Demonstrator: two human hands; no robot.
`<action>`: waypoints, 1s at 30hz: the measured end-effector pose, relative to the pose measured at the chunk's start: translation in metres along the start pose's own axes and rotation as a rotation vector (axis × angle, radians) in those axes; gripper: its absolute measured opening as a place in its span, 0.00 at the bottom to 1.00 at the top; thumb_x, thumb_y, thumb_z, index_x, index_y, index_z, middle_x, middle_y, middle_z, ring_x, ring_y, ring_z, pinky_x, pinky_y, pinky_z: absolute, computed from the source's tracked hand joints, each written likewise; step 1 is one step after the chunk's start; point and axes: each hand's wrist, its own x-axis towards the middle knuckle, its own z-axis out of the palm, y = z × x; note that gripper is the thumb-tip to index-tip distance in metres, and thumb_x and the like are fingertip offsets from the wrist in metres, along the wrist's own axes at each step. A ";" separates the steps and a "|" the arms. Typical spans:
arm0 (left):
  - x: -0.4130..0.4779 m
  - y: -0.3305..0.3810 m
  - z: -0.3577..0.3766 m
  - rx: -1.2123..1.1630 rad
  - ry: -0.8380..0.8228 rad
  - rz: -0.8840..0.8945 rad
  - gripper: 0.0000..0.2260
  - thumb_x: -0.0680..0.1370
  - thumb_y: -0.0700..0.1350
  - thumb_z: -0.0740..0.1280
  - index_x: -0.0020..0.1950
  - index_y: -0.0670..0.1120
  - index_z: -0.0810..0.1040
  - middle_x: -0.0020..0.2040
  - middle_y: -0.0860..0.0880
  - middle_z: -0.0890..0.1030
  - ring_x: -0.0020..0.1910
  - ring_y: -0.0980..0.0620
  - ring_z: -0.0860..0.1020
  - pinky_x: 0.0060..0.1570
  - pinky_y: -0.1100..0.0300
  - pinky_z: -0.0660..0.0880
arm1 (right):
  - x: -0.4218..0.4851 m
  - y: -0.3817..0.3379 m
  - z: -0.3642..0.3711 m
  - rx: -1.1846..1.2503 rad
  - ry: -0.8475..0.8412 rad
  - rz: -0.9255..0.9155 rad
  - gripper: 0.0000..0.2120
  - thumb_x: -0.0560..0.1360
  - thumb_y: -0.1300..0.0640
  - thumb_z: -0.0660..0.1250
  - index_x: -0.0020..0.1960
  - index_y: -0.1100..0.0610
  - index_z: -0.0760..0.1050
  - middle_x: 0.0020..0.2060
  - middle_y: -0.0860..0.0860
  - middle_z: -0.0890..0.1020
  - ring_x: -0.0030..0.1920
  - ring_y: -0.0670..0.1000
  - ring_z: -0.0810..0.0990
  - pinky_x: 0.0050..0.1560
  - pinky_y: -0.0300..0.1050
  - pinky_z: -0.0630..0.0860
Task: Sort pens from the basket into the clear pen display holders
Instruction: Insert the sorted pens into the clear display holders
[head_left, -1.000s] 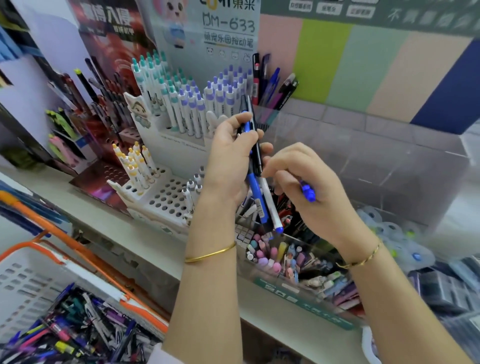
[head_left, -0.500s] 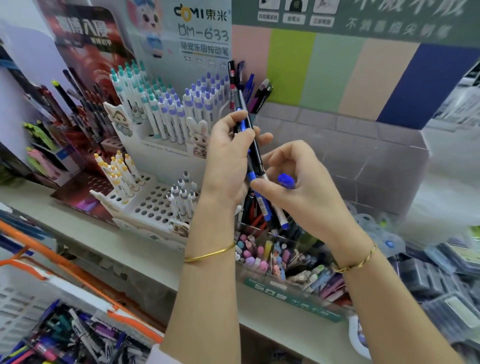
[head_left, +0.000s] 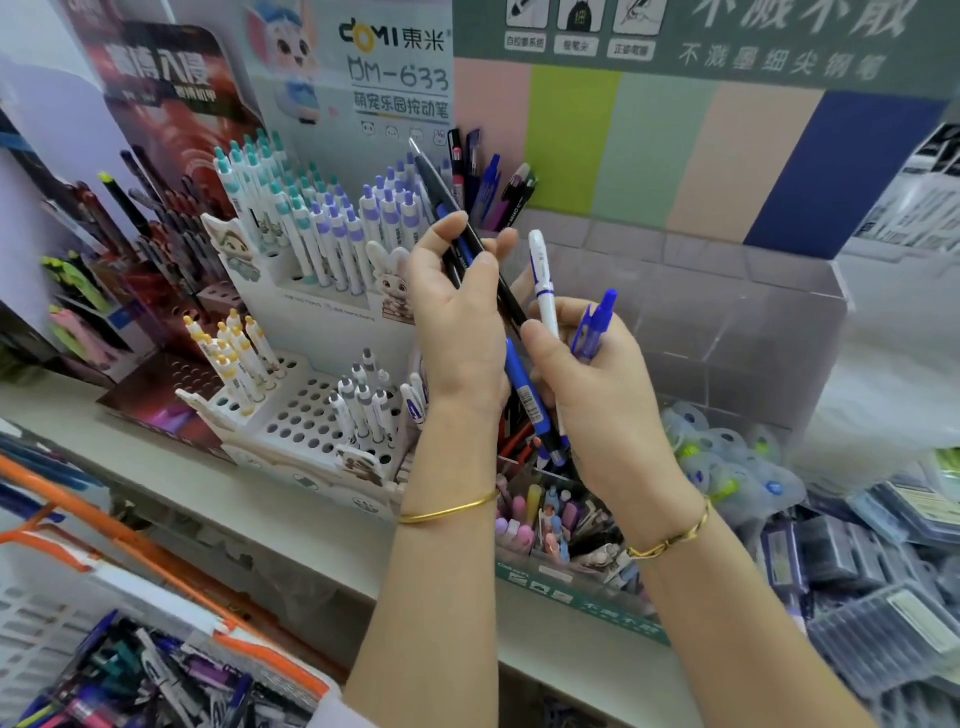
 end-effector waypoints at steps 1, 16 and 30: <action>0.000 -0.001 0.001 0.004 -0.008 -0.004 0.12 0.80 0.30 0.55 0.55 0.46 0.70 0.46 0.47 0.75 0.50 0.50 0.82 0.58 0.42 0.77 | 0.000 -0.001 -0.001 0.060 -0.006 0.031 0.01 0.78 0.59 0.65 0.49 0.54 0.74 0.35 0.50 0.76 0.32 0.46 0.73 0.35 0.42 0.72; -0.004 0.014 -0.006 0.228 -0.176 -0.068 0.12 0.81 0.32 0.55 0.57 0.47 0.70 0.48 0.45 0.72 0.34 0.58 0.75 0.26 0.67 0.69 | 0.036 -0.022 -0.027 0.416 -0.081 0.312 0.15 0.76 0.71 0.56 0.39 0.55 0.58 0.28 0.52 0.64 0.19 0.45 0.61 0.19 0.31 0.58; -0.012 0.031 -0.021 0.289 -0.340 -0.157 0.10 0.83 0.34 0.55 0.57 0.46 0.72 0.48 0.45 0.76 0.41 0.53 0.82 0.24 0.64 0.75 | 0.075 -0.042 -0.003 0.217 -0.029 0.150 0.14 0.79 0.63 0.60 0.36 0.57 0.64 0.27 0.52 0.66 0.18 0.43 0.58 0.19 0.33 0.56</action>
